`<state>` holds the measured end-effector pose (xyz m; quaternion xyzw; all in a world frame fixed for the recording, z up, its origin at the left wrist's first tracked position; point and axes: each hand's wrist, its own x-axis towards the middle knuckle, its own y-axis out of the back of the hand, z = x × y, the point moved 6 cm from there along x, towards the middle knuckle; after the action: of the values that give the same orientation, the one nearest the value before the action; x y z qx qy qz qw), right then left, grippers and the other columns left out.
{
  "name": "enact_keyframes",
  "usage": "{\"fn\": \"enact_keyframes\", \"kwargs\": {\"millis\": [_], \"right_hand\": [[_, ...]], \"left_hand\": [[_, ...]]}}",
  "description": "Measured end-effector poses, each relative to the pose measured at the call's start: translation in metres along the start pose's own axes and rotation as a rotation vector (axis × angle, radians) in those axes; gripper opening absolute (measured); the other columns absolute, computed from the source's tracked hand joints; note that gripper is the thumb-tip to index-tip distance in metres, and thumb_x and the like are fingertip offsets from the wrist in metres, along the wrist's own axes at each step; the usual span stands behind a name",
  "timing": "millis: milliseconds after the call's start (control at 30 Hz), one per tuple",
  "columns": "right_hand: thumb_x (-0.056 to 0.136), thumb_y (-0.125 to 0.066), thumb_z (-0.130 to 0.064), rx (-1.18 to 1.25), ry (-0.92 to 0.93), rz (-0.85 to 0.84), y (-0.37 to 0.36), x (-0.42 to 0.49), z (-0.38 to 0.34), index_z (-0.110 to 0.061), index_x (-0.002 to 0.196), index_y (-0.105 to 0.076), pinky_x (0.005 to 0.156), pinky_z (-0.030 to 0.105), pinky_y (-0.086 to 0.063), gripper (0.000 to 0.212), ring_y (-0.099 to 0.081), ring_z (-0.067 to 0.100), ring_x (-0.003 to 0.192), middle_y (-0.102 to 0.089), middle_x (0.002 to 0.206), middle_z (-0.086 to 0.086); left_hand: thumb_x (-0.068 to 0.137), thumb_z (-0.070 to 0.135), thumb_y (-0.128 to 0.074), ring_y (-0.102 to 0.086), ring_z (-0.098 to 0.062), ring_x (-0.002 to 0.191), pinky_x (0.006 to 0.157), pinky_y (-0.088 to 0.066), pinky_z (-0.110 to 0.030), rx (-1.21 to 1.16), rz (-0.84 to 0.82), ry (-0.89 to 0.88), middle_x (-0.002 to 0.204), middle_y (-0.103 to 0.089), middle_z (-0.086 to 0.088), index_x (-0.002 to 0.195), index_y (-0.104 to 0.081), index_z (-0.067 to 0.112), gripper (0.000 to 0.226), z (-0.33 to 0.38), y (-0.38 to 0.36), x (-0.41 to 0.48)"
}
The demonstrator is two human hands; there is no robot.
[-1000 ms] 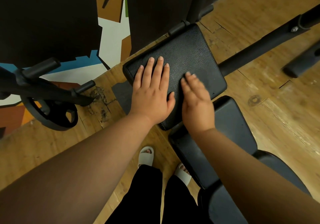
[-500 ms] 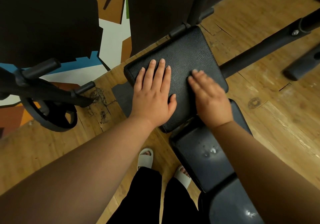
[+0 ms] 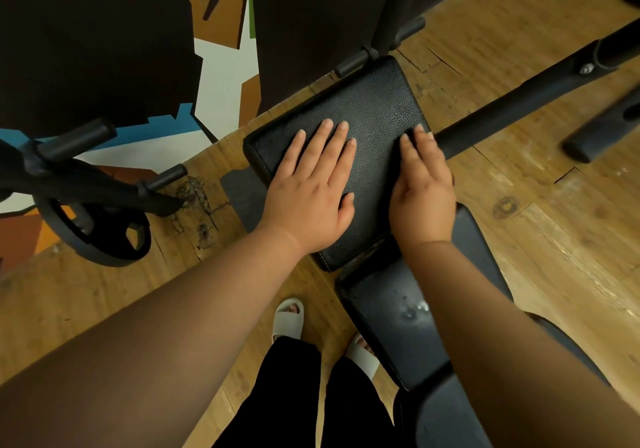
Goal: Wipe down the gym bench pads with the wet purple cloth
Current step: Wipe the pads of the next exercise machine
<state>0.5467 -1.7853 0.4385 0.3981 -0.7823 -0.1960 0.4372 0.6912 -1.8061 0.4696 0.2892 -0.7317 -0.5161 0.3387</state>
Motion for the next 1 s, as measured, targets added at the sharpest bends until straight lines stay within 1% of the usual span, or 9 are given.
{"fn": "enact_keyframes", "kwargs": {"millis": [67,200,267,333,367,500,667,833,1000], "right_hand": [[0.091,-0.046,0.003,0.021,-0.002,-0.017,-0.007,-0.008,-0.011,0.003,0.127,-0.059,0.113,0.039,-0.031,0.039,-0.047,0.039,0.13,-0.052,0.137,0.022],[0.095,-0.047,0.003,0.019,0.296,-0.082,0.002,-0.002,0.005,0.004,0.125,-0.06,0.108,0.044,-0.041,0.033,-0.052,0.037,0.126,-0.054,0.134,0.024],[0.095,-0.048,0.003,-0.017,0.237,-0.052,0.004,0.007,0.015,0.004,0.125,-0.061,0.103,0.047,-0.045,0.033,-0.053,0.037,0.125,-0.055,0.133,0.025],[0.092,-0.046,0.003,0.002,0.059,-0.004,0.0,0.003,0.002,0.005,0.124,-0.061,0.105,0.047,-0.043,0.035,-0.051,0.039,0.125,-0.055,0.133,0.025],[0.092,-0.045,0.002,0.024,0.053,-0.014,-0.005,-0.003,-0.011,0.005,0.124,-0.061,0.107,0.046,-0.04,0.036,-0.05,0.04,0.127,-0.054,0.134,0.025],[0.102,-0.038,-0.008,0.057,0.393,-0.146,-0.006,-0.017,-0.023,0.004,0.126,-0.06,0.109,0.043,-0.04,0.035,-0.049,0.036,0.128,-0.054,0.135,0.022],[0.095,-0.044,0.0,-0.019,0.055,-0.013,-0.002,0.002,0.004,0.004,0.126,-0.06,0.106,0.049,-0.042,0.035,-0.051,0.041,0.126,-0.054,0.134,0.025],[0.1,-0.04,-0.005,-0.001,0.444,-0.138,0.0,-0.012,-0.004,0.004,0.126,-0.06,0.109,0.043,-0.04,0.033,-0.05,0.037,0.127,-0.054,0.135,0.023],[0.095,-0.042,0.0,-0.046,0.098,0.003,0.001,0.004,0.012,0.005,0.126,-0.059,0.108,0.048,-0.04,0.036,-0.049,0.042,0.127,-0.053,0.135,0.026]], "left_hand": [[0.09,0.039,-0.043,-0.022,-0.029,0.147,0.119,-0.013,-0.045,-0.049,0.032,-0.001,0.157,-0.028,-0.014,0.148,-0.036,0.007,0.066,-0.001,0.0,0.0],[0.088,0.037,-0.048,-0.027,-0.029,0.145,0.118,-0.017,-0.046,-0.078,0.065,-0.004,0.155,-0.034,-0.013,0.144,-0.043,0.008,0.064,-0.001,0.001,-0.001],[0.087,0.037,-0.048,-0.027,-0.029,0.144,0.118,-0.017,-0.046,-0.082,0.068,-0.002,0.154,-0.034,-0.012,0.144,-0.043,0.008,0.064,0.0,0.0,-0.001],[0.087,0.036,-0.048,-0.028,-0.029,0.144,0.118,-0.018,-0.046,-0.084,0.07,0.004,0.154,-0.034,-0.012,0.144,-0.043,0.008,0.064,-0.001,0.0,-0.001],[0.087,0.036,-0.047,-0.028,-0.029,0.144,0.118,-0.018,-0.046,-0.082,0.069,0.006,0.154,-0.034,-0.012,0.144,-0.043,0.009,0.064,-0.001,0.0,-0.002],[0.087,0.036,-0.046,-0.027,-0.029,0.145,0.118,-0.017,-0.046,-0.09,0.068,0.004,0.155,-0.034,-0.012,0.144,-0.043,0.009,0.063,0.0,0.001,-0.001],[0.087,0.036,-0.048,-0.028,-0.029,0.144,0.118,-0.018,-0.046,-0.094,0.072,0.01,0.154,-0.035,-0.011,0.144,-0.044,0.009,0.063,-0.001,0.001,-0.002],[0.088,0.036,-0.047,-0.028,-0.028,0.144,0.118,-0.018,-0.046,-0.095,0.07,0.009,0.154,-0.035,-0.011,0.144,-0.044,0.01,0.062,-0.001,0.0,-0.002],[0.087,0.036,-0.047,-0.029,-0.028,0.144,0.118,-0.018,-0.046,-0.093,0.075,0.014,0.154,-0.036,-0.011,0.144,-0.044,0.01,0.062,-0.001,-0.001,-0.002]]}}
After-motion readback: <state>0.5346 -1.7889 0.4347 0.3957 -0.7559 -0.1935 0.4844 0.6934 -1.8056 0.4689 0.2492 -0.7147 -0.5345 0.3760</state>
